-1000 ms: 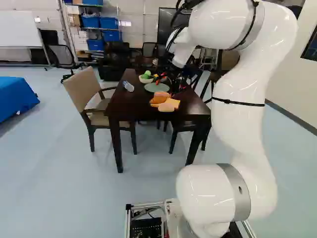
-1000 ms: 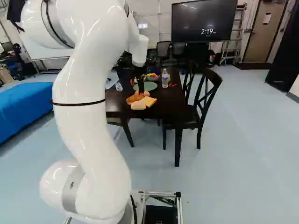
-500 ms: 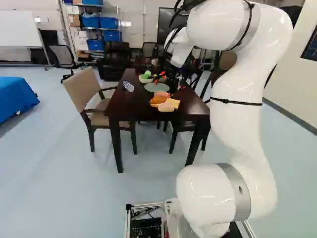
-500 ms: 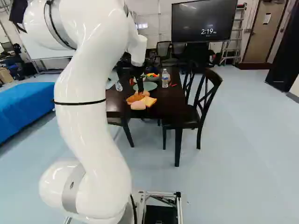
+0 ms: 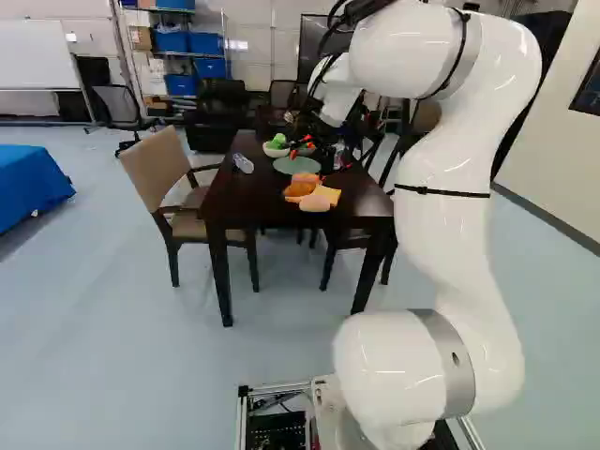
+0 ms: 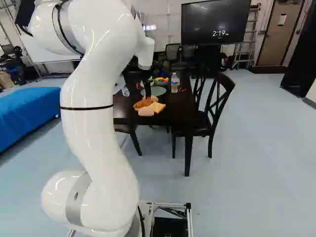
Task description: Move the croissant to the empty plate
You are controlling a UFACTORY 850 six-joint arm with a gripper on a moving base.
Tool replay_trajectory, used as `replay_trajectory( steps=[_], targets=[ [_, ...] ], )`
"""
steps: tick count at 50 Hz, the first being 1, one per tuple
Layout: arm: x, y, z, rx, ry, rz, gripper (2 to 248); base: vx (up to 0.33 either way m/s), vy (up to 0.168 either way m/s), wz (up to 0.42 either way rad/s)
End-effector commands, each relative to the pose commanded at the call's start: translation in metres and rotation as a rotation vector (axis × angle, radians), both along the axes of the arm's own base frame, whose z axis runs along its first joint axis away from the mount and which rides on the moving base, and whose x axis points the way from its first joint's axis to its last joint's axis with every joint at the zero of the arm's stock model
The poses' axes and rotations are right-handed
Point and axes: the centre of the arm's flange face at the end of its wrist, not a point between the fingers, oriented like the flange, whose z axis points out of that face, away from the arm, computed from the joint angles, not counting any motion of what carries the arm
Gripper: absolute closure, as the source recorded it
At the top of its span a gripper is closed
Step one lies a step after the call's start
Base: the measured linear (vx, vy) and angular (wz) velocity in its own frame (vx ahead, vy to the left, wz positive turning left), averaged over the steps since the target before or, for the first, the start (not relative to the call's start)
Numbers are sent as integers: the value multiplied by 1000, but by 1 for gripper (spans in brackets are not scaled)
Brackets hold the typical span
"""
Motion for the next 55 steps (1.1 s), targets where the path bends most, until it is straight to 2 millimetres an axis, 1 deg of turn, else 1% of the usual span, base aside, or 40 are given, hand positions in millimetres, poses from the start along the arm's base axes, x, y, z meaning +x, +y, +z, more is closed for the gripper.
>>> replay_trajectory(
  steps=[8, 32, 33, 48, 49, 53, 54, 55],
  targets=[
    [2, 3, 0, 0, -2, 5, 3, 0, 0, 0],
    [2, 3, 0, 0, -2, 5, 4, 0, 0, 0],
    [2, 3, 0, 0, -2, 5, 17, 0, 0, 0],
    [2, 3, 0, 0, -2, 5, 18, 0, 0, 0],
    [2, 3, 0, 0, -2, 5, 29, 0, 0, 0],
    [2, 3, 0, 0, -2, 5, 29, 0, 0, 0],
    [2, 3, 0, 0, -2, 5, 42, 0, 0, 0],
    [2, 3, 0, 0, -2, 5, 42, 0, 0, 0]
  ],
)
